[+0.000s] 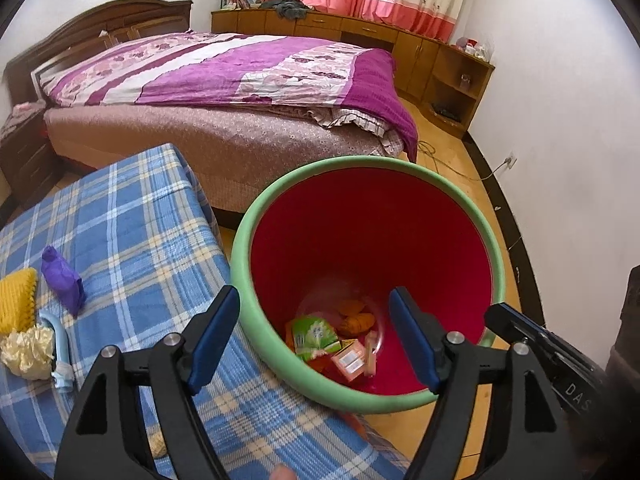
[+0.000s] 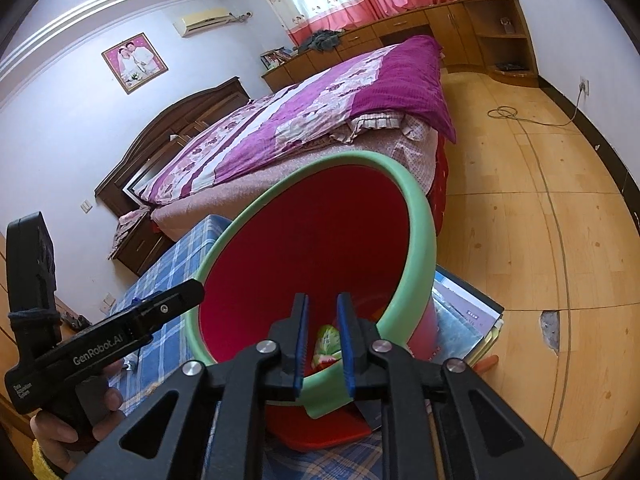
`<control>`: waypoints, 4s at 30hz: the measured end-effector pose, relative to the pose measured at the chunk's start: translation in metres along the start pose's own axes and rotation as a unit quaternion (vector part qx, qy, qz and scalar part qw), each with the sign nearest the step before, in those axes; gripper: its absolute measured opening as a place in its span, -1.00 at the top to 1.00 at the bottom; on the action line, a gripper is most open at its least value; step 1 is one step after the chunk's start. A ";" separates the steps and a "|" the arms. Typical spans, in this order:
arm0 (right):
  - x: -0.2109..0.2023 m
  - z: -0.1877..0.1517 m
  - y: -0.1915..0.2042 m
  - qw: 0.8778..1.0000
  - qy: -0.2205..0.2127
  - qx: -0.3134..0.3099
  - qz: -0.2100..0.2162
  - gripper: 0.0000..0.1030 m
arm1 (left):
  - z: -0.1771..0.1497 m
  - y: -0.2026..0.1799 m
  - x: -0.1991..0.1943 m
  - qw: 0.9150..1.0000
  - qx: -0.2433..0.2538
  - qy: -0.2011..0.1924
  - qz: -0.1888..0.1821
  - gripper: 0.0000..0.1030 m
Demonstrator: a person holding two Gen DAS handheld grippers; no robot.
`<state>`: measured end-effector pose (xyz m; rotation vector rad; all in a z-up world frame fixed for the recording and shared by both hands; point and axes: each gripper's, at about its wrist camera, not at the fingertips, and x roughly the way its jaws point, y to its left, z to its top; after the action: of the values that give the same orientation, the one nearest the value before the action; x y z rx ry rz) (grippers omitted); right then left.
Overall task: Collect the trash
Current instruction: 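Open both tools to drop the packet and stick into the bucket, then move both tools back over the table toward the remaining trash, then grasp the white crumpled plastic bag with the left tool, then grasp the blue curved plastic piece with the right tool while the left tool holds the bag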
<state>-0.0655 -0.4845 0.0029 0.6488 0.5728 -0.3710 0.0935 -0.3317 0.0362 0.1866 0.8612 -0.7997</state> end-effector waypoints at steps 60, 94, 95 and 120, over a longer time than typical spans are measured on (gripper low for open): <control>0.005 -0.026 0.072 0.998 0.033 -0.044 0.021 -0.19 | -0.058 0.215 -0.061 0.965 -0.210 -0.021 0.159 -0.49; 0.017 -0.046 0.159 0.989 0.061 -0.112 0.076 -0.19 | -0.102 0.225 -0.143 0.960 -0.239 -0.075 0.124 0.34; 0.019 -0.047 0.164 0.988 0.064 -0.116 0.079 -0.19 | -0.104 0.230 -0.148 0.957 -0.241 -0.079 0.139 0.34; 0.137 -0.092 0.267 0.964 0.158 -0.203 0.066 -0.19 | -0.158 0.315 -0.170 0.911 -0.324 -0.092 0.237 0.34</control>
<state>0.1375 -0.2465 -0.0174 0.3469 0.8767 -0.0163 0.1510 0.0537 0.0078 -0.2612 0.8135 -0.0495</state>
